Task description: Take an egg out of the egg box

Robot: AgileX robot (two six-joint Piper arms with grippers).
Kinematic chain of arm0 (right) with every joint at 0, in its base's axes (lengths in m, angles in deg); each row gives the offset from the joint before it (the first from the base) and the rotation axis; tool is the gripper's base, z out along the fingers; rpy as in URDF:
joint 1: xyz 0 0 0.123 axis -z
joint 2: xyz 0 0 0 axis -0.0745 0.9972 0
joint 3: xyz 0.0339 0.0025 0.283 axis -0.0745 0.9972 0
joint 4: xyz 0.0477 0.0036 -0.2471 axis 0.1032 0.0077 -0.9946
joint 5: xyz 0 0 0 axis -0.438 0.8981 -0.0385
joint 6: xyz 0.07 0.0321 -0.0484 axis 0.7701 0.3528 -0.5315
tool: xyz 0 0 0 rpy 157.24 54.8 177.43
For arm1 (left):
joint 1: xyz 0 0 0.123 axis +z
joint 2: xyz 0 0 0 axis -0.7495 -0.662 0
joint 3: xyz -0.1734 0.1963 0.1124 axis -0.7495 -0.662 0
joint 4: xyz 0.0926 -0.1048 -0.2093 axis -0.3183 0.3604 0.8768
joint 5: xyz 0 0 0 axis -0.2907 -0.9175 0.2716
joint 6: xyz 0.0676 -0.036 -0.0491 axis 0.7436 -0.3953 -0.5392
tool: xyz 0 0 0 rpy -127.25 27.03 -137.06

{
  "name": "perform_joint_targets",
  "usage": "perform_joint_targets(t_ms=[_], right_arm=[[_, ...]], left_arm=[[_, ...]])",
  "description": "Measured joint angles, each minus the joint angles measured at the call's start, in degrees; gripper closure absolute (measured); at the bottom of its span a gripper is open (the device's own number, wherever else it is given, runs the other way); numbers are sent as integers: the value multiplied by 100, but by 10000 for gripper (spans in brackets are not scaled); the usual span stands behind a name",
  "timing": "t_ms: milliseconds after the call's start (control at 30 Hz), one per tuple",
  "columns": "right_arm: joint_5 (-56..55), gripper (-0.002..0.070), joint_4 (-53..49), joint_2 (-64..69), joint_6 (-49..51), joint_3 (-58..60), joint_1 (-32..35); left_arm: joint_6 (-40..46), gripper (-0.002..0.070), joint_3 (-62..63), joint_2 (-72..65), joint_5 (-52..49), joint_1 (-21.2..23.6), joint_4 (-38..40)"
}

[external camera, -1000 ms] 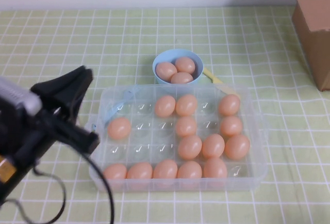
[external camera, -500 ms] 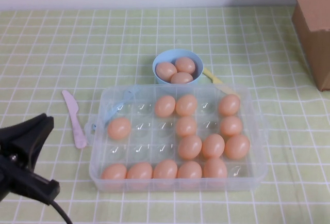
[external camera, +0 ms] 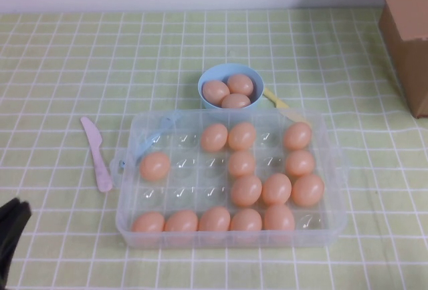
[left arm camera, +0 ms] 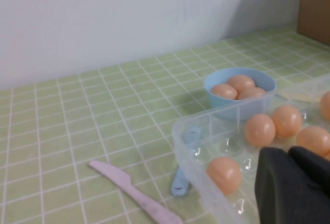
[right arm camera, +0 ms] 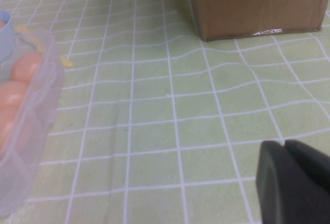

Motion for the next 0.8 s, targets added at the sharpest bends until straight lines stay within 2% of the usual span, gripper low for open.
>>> perform_joint_targets(t_ms=[167, 300, 500, 600, 800], right_arm=[[0, 694, 0, 0, 0, 0, 0], [0, 694, 0, 0, 0, 0, 0], [4, 694, 0, 0, 0, 0, -2], [4, 694, 0, 0, 0, 0, -2], [4, 694, 0, 0, 0, 0, -2]], left_arm=[[0, 677, -610, 986, -47, 597, 124], [-5, 677, -873, 1603, -177, 1256, 290], [-5, 677, -1200, 1733, -303, 2077, 561], [-5, 677, -1373, 1733, -281, 2226, 574], [58, 678, -1391, 1733, -861, 2236, 584]])
